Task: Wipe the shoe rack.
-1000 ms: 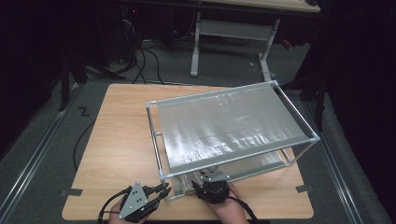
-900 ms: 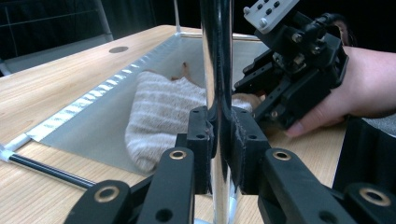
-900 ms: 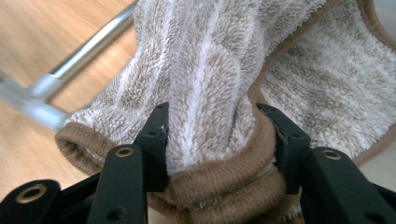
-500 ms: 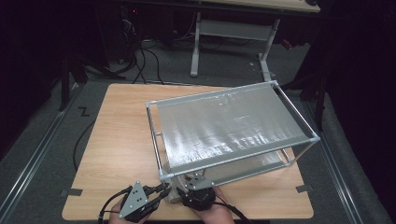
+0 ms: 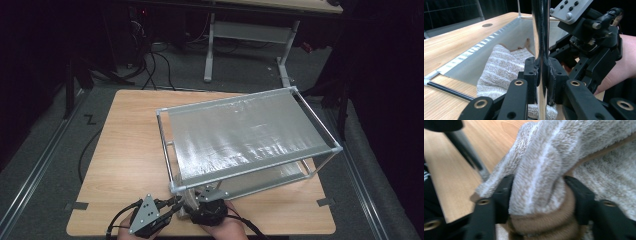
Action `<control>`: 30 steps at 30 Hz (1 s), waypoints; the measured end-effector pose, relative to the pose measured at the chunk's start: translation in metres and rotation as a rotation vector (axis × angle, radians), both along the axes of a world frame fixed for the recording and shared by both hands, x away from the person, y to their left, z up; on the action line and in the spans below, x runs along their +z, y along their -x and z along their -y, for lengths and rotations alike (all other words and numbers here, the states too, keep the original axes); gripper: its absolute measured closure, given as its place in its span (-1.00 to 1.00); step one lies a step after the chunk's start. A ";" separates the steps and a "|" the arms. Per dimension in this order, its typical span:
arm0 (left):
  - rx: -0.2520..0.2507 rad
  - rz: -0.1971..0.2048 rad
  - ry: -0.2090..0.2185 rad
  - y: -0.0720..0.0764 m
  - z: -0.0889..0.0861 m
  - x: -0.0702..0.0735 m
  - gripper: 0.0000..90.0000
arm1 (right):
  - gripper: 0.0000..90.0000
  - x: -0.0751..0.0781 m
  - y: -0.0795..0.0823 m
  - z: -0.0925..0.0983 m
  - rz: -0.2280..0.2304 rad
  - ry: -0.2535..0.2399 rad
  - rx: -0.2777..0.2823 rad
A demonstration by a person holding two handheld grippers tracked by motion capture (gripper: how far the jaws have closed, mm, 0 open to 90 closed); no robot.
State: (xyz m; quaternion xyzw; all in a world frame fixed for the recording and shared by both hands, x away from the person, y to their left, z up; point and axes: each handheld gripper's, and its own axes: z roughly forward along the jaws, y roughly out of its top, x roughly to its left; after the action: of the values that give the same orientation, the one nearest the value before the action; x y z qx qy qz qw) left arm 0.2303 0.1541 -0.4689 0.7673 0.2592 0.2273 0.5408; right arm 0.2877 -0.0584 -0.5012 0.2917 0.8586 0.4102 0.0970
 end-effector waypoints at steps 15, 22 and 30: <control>-0.005 -0.005 0.000 0.000 -0.001 0.000 0.76 | 0.47 0.020 0.007 0.032 0.188 0.001 -0.056; -0.011 -0.016 0.008 -0.001 -0.001 0.001 0.77 | 0.47 0.029 0.016 0.107 0.262 0.066 -0.245; -0.007 -0.012 0.003 -0.001 -0.001 0.001 0.77 | 0.46 0.009 0.003 0.151 0.171 0.188 -0.389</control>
State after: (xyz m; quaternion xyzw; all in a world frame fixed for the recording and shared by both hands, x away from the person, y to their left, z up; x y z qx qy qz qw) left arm 0.2314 0.1551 -0.4681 0.7687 0.2602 0.2204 0.5411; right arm 0.2845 -0.2094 -0.4917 0.4057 0.8092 0.3253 0.2737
